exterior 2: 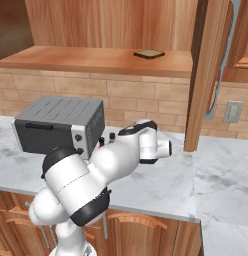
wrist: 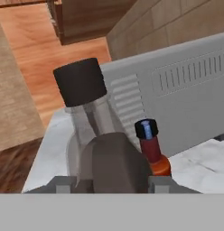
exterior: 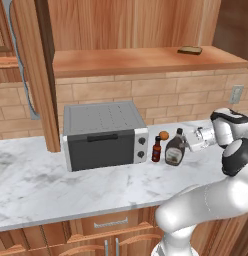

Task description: Pick the syrup bottle and condiment bottle from the counter and place them in the cabinet.

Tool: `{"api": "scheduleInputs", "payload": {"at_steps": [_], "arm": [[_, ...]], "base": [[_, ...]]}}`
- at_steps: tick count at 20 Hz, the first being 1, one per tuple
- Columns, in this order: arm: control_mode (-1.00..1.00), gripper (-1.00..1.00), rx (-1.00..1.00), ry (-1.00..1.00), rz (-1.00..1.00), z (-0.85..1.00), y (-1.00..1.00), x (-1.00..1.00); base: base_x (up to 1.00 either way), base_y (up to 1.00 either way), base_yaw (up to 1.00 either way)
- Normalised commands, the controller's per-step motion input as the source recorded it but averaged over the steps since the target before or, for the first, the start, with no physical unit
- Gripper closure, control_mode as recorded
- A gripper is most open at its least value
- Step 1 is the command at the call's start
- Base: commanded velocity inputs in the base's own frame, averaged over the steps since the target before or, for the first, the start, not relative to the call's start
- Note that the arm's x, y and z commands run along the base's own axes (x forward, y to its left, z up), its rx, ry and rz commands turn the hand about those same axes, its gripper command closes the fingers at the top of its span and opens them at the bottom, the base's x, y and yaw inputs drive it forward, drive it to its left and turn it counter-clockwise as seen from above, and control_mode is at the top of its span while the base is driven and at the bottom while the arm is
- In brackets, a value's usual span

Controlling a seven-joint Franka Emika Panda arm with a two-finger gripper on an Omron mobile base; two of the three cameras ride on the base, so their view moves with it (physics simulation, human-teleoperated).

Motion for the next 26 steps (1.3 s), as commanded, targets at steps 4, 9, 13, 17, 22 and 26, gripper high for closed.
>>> {"api": "scheduleInputs", "payload": {"at_steps": [4,9,13,17,22,26], "arm": [[-1.0,1.0,0.15,-0.14,-0.11,0.79,0.0,-0.32],[-1.0,1.0,0.13,-0.18,-0.17,0.92,0.16,-0.55],[-1.0,1.0,0.02,-0.15,-0.21,0.93,0.27,-0.61],[-1.0,1.0,0.0,-0.07,-0.24,0.7,0.37,-0.65],[-1.0,1.0,0.01,-0.13,-0.29,0.52,0.42,-0.59],[-1.0,1.0,0.0,-0.15,-0.34,0.62,0.34,-0.39]], "base": [[0.0,0.0,0.0],[0.0,0.0,0.0],[0.0,0.0,0.0],[0.0,0.0,0.0],[0.0,0.0,0.0],[0.0,0.0,0.0]]}}
